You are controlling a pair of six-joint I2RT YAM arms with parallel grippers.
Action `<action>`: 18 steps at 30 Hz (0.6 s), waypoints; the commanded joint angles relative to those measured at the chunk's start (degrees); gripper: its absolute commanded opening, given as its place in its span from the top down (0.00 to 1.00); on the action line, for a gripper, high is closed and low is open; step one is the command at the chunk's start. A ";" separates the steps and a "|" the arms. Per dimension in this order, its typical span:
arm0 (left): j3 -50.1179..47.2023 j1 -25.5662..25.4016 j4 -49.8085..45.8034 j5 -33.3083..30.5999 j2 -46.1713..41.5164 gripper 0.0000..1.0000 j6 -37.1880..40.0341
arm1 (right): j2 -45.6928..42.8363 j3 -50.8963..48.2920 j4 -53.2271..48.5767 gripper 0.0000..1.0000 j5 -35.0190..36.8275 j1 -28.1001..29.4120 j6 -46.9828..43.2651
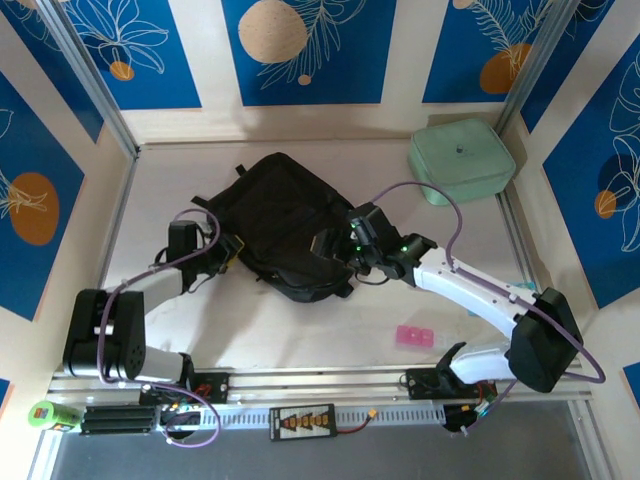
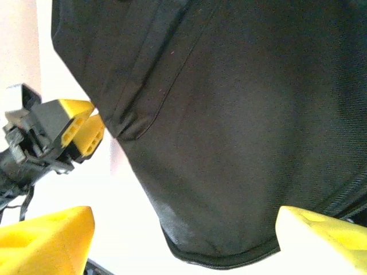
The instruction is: Pack books, pencil case, and school supplies into a backpack
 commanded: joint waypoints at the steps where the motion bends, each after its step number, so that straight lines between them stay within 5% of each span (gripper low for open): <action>1: 1.32 0.44 3.81 3.34 2.02 0.61 -1.03 | 1.12 2.58 1.28 0.18 -1.86 2.12 -1.97; 7: 1.12 0.43 6.67 4.27 4.36 0.71 -1.78 | 4.08 4.89 1.62 0.20 -2.75 5.43 -3.73; 13: 1.21 0.33 11.84 4.79 2.60 1.00 -3.79 | 11.17 11.97 -0.77 0.26 -7.25 10.03 -8.92; 18: 2.54 -1.18 11.14 4.30 -2.53 1.00 -5.55 | 19.11 17.96 -4.97 0.34 -5.81 12.82 -8.85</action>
